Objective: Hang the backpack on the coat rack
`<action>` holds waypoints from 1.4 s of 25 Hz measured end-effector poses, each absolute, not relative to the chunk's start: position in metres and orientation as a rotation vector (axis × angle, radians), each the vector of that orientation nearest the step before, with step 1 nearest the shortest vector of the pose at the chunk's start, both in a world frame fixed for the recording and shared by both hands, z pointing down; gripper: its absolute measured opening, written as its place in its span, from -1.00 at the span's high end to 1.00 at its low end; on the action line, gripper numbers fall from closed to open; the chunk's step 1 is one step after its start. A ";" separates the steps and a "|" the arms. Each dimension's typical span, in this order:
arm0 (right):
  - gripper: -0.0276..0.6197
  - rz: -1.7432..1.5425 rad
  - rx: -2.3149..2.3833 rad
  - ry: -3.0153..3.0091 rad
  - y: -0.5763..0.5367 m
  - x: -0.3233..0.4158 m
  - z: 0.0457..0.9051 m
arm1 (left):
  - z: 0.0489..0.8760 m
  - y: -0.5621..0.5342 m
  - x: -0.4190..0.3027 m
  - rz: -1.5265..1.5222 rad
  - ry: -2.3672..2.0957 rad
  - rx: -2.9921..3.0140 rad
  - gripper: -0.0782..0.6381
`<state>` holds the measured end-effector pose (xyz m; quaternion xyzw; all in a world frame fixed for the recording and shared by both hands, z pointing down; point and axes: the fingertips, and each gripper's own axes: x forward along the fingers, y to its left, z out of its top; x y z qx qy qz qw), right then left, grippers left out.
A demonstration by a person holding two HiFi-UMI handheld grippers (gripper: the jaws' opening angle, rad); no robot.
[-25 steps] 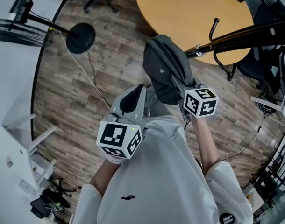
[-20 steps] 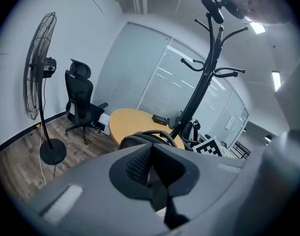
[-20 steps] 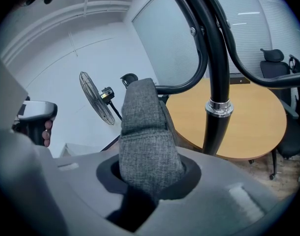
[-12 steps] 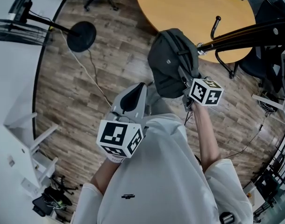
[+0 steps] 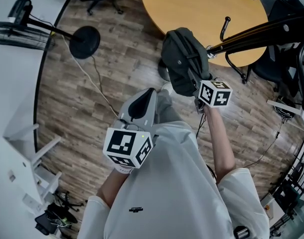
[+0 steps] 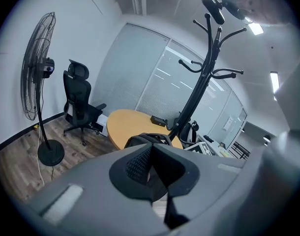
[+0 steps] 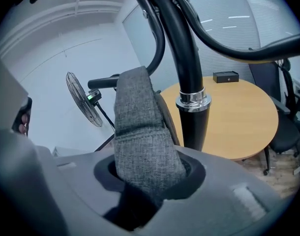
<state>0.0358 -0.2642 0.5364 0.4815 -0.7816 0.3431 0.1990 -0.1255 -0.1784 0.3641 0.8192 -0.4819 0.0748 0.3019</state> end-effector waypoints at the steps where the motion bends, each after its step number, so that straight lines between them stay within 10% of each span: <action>1: 0.44 0.960 1.332 -2.184 -0.264 0.036 0.537 | 0.364 -0.177 -0.127 0.196 -1.281 2.172 0.73; 15: -0.03 0.912 1.450 -2.112 -0.252 0.048 0.517 | 0.363 -0.148 -0.148 0.174 -1.301 2.168 0.73; 35: -0.07 0.861 1.611 -2.208 -0.220 0.056 0.457 | 0.354 -0.126 -0.162 0.120 -1.321 2.191 0.73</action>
